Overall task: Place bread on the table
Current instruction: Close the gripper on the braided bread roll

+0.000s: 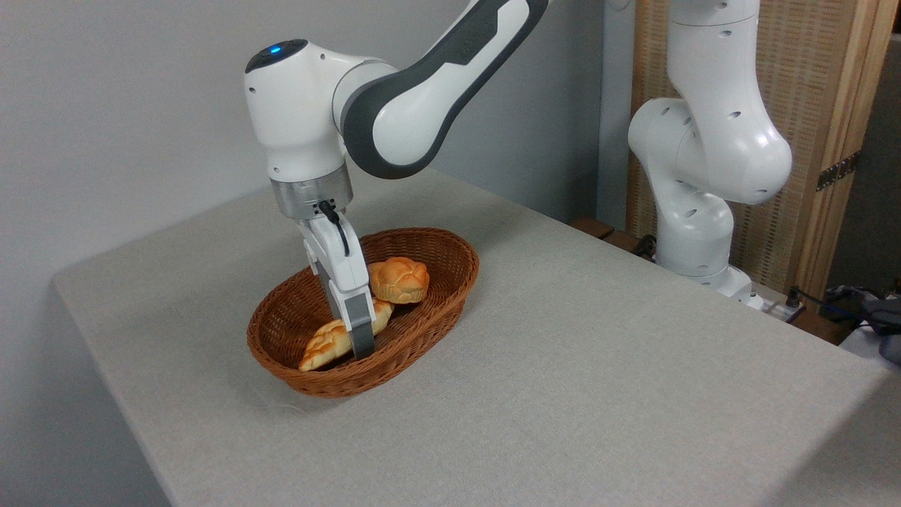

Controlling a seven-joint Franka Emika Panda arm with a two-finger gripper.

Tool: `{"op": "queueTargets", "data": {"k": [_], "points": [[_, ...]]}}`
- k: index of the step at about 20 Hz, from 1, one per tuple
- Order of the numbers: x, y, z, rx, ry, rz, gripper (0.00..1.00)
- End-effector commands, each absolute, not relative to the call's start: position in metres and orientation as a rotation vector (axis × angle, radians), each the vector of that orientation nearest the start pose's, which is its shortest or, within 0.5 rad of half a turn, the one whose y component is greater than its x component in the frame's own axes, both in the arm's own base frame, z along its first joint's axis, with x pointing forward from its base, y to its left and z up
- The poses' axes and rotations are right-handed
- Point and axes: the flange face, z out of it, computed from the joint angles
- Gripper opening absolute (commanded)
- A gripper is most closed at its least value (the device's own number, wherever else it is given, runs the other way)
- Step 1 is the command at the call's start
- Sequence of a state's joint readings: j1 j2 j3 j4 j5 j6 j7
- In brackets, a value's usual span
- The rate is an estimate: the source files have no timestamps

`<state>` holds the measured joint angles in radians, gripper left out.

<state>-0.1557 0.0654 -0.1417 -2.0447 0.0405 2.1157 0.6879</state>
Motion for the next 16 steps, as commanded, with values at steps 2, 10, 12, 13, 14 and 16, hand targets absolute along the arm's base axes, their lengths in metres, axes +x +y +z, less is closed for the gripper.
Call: {"op": "queueTargets", "data": {"k": [2, 10, 12, 13, 14, 16], "points": [[0.5375, -0.1625, 0.4019, -2.702, 1.526, -0.006, 0.44], [0.5346, -0.1696, 0.4020, -2.691, 1.547, -0.004, 0.24], [0.5342, -0.1704, 0.4018, -2.690, 1.549, -0.002, 0.24], [0.5347, -0.1697, 0.4034, -2.691, 1.546, -0.007, 0.24], [0.5343, -0.1704, 0.4033, -2.691, 1.546, -0.004, 0.22], [0.5344, -0.1705, 0.4056, -2.691, 1.545, -0.012, 0.19]]}}
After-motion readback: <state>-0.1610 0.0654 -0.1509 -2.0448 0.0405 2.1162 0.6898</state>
